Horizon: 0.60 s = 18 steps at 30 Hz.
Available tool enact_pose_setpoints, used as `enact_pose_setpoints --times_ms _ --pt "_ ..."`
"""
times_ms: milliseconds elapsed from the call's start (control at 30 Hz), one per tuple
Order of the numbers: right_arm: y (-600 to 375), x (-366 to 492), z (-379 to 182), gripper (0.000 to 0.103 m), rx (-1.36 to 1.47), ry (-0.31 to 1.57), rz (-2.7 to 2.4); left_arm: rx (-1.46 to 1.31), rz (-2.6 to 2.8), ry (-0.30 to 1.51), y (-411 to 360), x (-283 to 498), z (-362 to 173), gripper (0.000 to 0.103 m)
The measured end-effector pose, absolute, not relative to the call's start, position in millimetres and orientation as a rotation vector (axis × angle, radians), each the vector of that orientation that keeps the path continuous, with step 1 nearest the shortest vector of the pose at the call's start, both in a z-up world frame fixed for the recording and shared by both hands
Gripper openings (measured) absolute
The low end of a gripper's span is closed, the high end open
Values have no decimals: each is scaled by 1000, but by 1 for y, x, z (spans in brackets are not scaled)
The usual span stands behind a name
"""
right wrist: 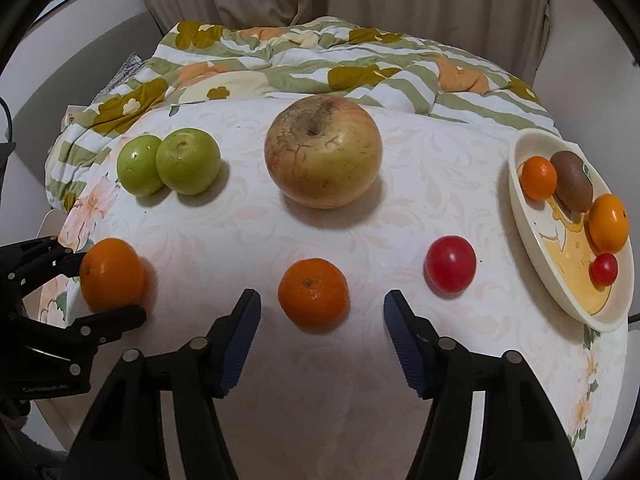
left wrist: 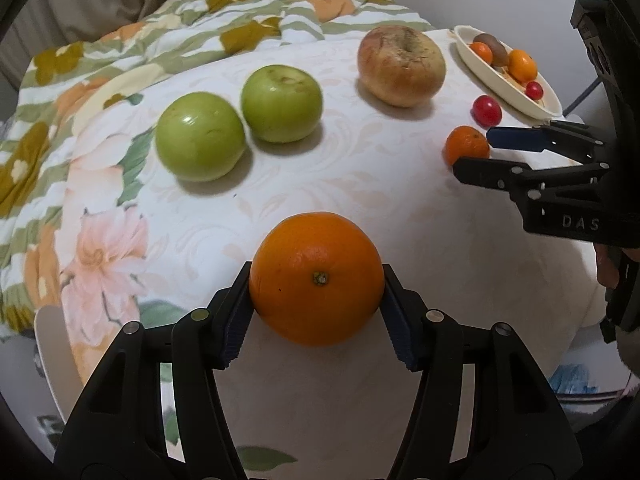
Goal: Organize fruits
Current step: 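Grasp the large orange with the left tool while the right tool grasps a mandarin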
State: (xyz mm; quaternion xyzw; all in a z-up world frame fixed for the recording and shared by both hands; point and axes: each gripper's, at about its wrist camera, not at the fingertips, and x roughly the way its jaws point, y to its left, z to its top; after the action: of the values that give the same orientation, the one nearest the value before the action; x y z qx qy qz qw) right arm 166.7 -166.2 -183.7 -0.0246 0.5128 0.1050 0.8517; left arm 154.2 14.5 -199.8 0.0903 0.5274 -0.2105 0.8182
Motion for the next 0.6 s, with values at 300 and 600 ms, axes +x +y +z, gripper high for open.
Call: enact_pose_setpoints --times_ms 300,600 --pt "-156 173 -187 33 -83 1081 233 179 -433 1127 25 152 -199 66" --pt "-149 170 -163 33 -61 1037 229 155 -421 1084 40 149 -176 66"
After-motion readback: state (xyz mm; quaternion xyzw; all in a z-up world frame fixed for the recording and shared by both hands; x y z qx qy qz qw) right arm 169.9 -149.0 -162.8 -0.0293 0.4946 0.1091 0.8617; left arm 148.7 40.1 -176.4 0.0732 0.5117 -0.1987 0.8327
